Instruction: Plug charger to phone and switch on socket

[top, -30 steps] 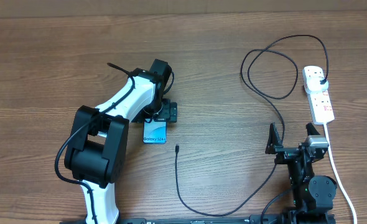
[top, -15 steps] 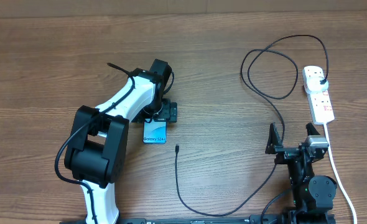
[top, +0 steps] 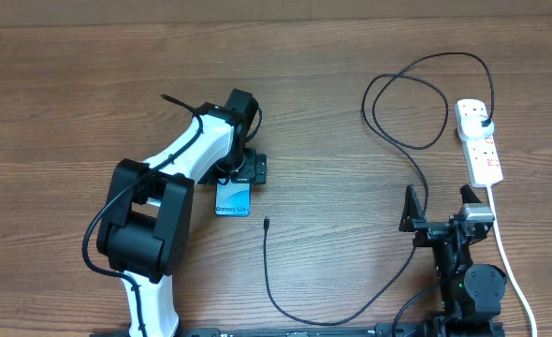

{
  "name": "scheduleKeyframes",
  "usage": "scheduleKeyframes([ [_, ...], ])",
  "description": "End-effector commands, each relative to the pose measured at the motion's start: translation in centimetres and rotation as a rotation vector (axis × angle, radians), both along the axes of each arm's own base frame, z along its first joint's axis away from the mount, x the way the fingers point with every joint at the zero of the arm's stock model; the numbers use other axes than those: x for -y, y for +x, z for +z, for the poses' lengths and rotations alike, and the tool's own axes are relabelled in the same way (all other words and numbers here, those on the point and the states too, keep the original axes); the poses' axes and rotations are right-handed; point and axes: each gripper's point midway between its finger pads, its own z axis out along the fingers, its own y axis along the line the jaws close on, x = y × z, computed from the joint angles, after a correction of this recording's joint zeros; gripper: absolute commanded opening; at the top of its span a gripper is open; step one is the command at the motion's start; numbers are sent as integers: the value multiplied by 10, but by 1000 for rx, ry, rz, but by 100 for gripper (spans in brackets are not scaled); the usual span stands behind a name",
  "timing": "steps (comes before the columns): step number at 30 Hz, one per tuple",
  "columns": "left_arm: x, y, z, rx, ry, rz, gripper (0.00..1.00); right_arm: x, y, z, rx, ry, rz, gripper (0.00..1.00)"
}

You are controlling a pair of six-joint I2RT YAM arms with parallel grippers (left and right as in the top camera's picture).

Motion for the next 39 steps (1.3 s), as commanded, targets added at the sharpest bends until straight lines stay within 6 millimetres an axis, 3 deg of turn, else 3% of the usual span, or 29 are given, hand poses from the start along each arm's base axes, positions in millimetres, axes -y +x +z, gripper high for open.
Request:
scheduleKeyframes([
  [1, -12, -12, -24, -64, 44, 13, 100, 1, 0, -2, 4, -4, -4, 100],
  [39, -12, -19, -23, -92, 44, 63, 100, 1, 0, -2, 4, -5, -4, 100],
])
